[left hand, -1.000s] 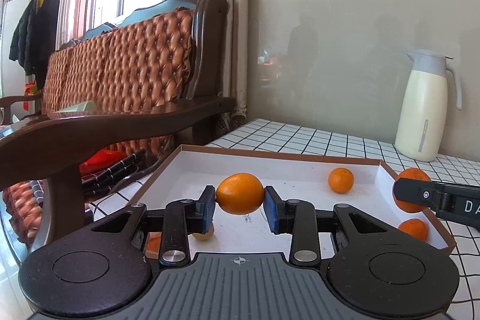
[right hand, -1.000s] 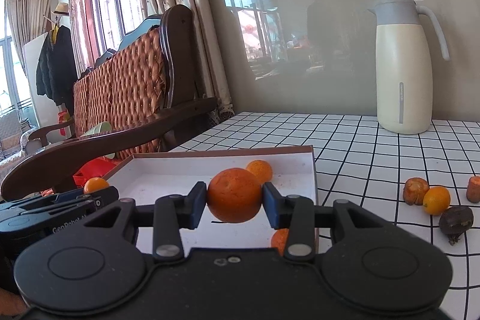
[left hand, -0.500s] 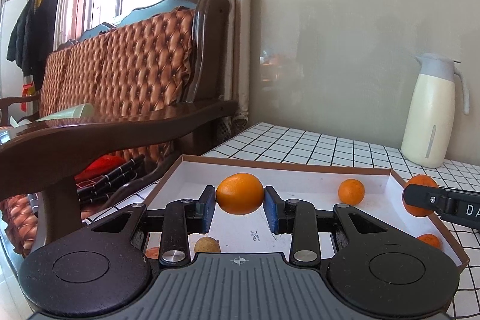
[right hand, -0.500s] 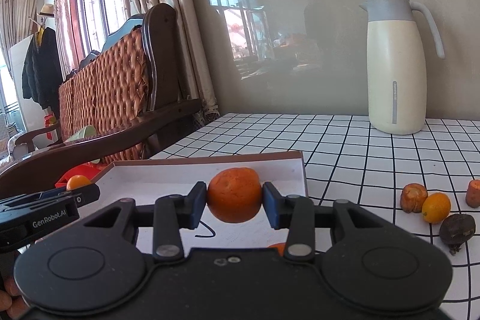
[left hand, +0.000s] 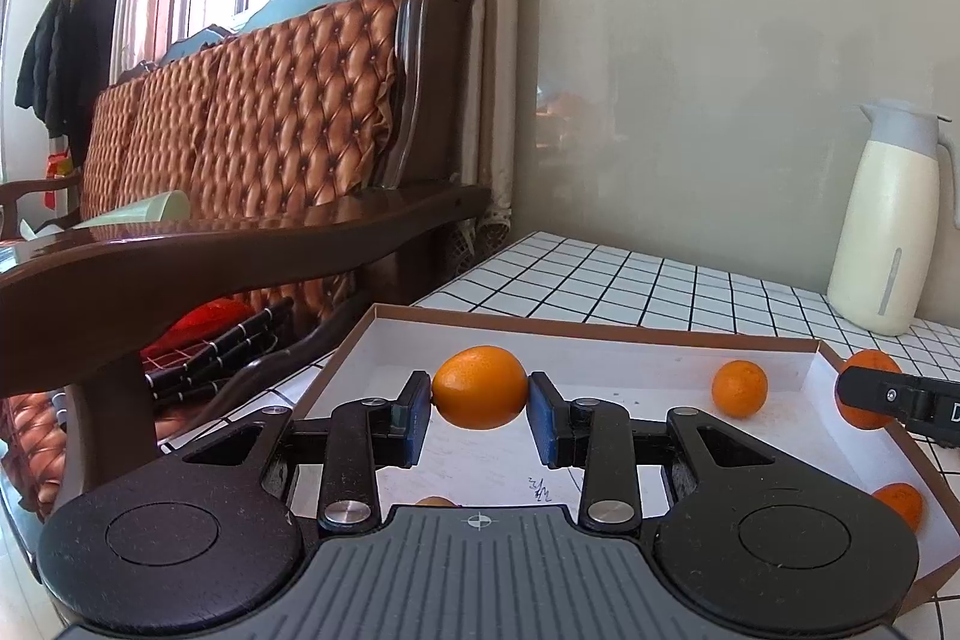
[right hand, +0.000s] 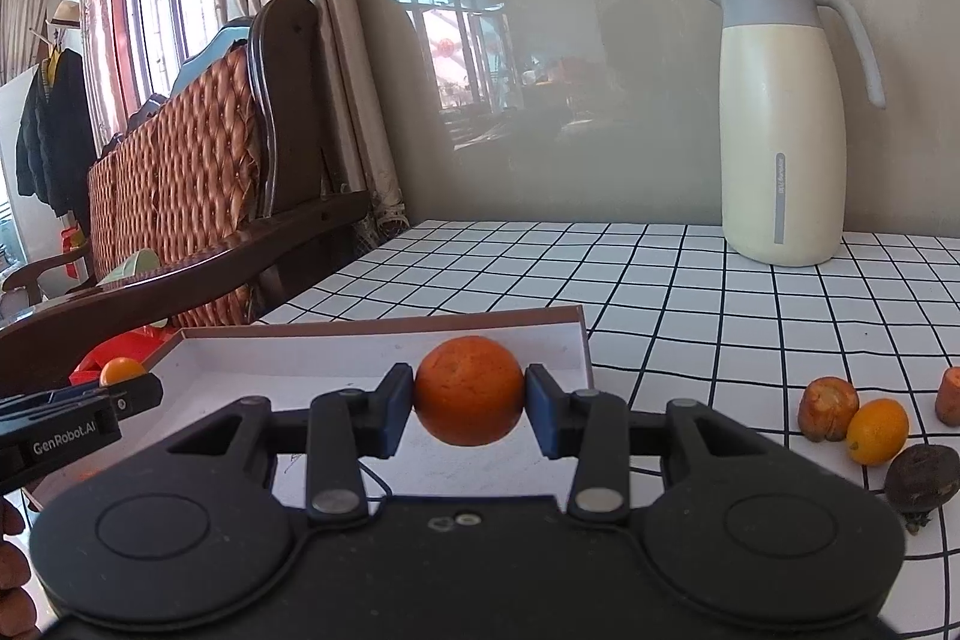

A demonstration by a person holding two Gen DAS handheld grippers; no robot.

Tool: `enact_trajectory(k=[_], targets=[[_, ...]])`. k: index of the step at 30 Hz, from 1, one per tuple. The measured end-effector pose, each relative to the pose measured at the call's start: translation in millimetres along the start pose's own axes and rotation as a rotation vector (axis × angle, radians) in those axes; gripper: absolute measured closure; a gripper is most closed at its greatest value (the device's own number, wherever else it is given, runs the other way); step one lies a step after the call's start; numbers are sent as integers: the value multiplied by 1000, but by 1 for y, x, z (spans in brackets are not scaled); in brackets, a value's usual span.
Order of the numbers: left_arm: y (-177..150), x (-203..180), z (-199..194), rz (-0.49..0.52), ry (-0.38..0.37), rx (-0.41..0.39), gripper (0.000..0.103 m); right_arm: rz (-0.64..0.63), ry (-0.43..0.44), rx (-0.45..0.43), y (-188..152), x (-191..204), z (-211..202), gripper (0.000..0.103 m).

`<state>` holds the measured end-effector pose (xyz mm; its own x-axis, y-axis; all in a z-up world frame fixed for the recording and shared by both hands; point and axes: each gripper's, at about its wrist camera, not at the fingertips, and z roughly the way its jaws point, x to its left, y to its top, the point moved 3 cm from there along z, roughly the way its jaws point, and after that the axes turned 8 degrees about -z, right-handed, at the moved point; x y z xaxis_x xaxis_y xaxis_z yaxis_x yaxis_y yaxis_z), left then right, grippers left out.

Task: Organize fruits
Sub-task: 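Carry both oranges over the white tray and open both tools, then withdraw both open tools from the tray toward the remaining fruit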

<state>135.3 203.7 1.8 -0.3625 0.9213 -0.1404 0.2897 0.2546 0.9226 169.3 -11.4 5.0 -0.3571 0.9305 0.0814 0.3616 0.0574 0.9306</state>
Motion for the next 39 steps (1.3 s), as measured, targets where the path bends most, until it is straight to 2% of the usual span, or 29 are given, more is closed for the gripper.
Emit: enact_trajectory(k=[13, 15, 16, 17, 18, 19, 20, 21, 22, 25, 32, 39], targets=[[3, 5, 13, -10, 11, 13, 68, 5, -32, 17, 0, -1, 10, 70], [3, 5, 15, -13, 16, 19, 68, -1, -42, 25, 0, -1, 11, 68], [3, 5, 18, -13, 19, 28, 67, -6, -55, 25, 1, 0, 12, 63], [3, 4, 21, -6, 21, 42, 65, -7, -75, 15, 2, -1, 10, 41], [3, 4, 23, -5, 28, 50, 56, -1, -91, -10, 3, -1, 5, 23], [4, 5, 23, -16, 42, 50, 20, 8, -99, -45, 6, -3, -2, 21], [8, 7, 20, -35, 59, 35, 0, 16, -113, -84, 9, -5, -9, 17], [12, 8, 13, -51, 62, -4, 0, 16, -127, -111, 12, -7, -15, 10], [16, 9, 8, -54, 53, -30, 0, 18, -141, -132, 14, -9, -19, 6], [24, 10, -3, -42, 74, -73, 0, 59, -136, -191, 17, -19, -32, 6], [30, 14, -22, -16, 109, -123, 0, 109, -102, -219, 21, -27, -45, 6], [28, 12, -29, -8, 97, -116, 0, 63, -76, -238, 21, -19, -54, 6]])
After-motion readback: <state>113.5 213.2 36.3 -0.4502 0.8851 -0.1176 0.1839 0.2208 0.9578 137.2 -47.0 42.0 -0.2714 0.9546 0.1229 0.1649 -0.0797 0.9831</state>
